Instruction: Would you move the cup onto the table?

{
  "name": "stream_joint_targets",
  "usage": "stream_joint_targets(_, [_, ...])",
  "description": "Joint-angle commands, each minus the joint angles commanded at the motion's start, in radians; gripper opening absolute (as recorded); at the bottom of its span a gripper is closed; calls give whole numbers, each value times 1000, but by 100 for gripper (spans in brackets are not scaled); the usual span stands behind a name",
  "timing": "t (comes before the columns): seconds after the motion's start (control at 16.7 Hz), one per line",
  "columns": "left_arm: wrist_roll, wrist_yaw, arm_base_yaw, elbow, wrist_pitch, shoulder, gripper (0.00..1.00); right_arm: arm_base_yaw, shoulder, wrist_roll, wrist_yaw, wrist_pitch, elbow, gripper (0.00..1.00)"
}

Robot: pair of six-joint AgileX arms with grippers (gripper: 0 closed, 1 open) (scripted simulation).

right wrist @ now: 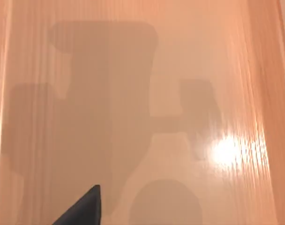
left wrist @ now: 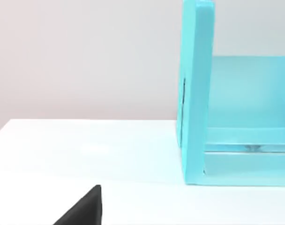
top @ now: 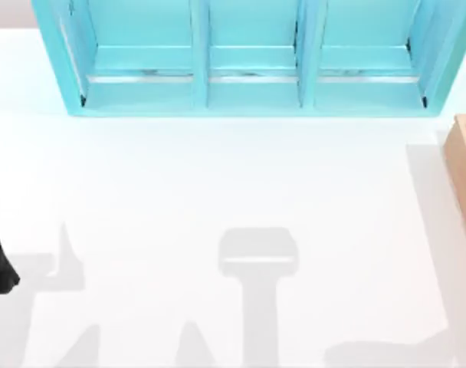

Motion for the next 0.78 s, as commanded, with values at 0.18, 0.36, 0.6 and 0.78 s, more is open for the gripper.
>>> stream_joint_targets(0.18, [0, 0, 0, 0, 0, 0, 100, -94, 230, -87, 0, -204, 182, 100])
stream_joint_targets(0.36, [0, 0, 0, 0, 0, 0, 100, -171, 438, -159, 0, -384, 326, 100])
stream_joint_targets(0.6, [0, 0, 0, 0, 0, 0, 100, -235, 585, -218, 0, -528, 437, 100])
stream_joint_targets(0.78, [0, 0, 0, 0, 0, 0, 100, -241, 598, -224, 0, -540, 448, 100])
